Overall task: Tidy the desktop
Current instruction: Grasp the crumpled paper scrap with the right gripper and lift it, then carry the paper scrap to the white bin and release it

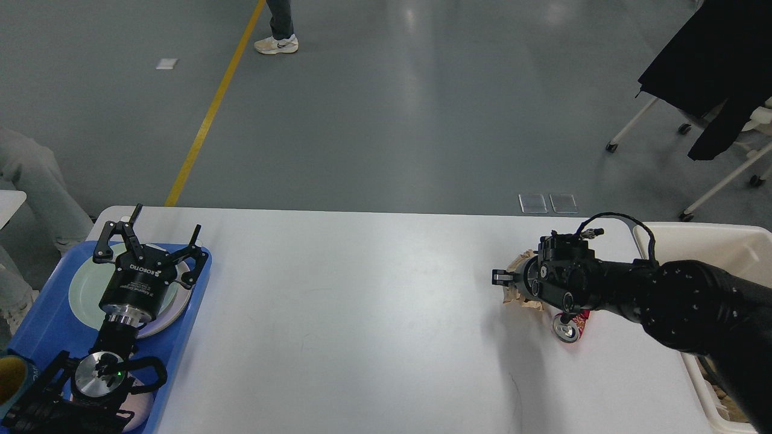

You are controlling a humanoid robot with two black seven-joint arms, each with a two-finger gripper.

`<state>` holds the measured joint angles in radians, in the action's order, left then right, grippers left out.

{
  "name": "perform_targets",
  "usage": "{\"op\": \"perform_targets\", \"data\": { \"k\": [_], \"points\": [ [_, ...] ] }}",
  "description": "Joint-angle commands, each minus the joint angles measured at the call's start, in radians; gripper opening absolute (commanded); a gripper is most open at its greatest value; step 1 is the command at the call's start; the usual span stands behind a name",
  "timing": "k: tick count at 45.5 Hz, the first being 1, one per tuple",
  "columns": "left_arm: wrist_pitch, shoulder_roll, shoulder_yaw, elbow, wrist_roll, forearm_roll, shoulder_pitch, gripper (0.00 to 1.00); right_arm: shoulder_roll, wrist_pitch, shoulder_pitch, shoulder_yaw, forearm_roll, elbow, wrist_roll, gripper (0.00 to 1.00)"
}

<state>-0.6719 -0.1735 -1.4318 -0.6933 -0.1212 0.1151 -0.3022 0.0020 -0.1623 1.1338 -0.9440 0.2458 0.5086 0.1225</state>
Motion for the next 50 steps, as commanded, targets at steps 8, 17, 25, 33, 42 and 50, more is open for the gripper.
{"op": "perform_targets", "data": {
  "k": [8,17,25,33,42,50],
  "points": [
    [0.000,0.000,-0.001,0.000,0.000,0.000,0.000,0.96,-0.091,-0.060,0.283,-0.006,-0.008,0.270,0.028,0.00],
    [0.000,0.000,0.001,0.000,0.002,0.000,0.000,0.96,-0.160,-0.207,0.549,-0.051,-0.017,0.522,0.077,0.00],
    [0.000,0.000,0.001,0.000,0.002,0.000,0.000,0.96,-0.172,-0.282,0.814,-0.220,-0.167,0.766,0.068,0.00],
    [0.000,-0.001,0.001,0.000,0.002,0.000,0.000,0.96,-0.218,-0.423,1.041,-0.354,-0.194,0.916,-0.024,0.00],
    [0.000,-0.001,-0.001,0.000,0.002,0.000,0.000,0.96,-0.243,-0.615,1.208,-0.441,-0.194,0.979,-0.156,0.00],
    [0.000,-0.001,0.001,0.000,0.002,0.000,0.000,0.96,-0.252,-0.603,1.210,-0.443,-0.183,0.984,-0.152,0.00]
  ]
}}
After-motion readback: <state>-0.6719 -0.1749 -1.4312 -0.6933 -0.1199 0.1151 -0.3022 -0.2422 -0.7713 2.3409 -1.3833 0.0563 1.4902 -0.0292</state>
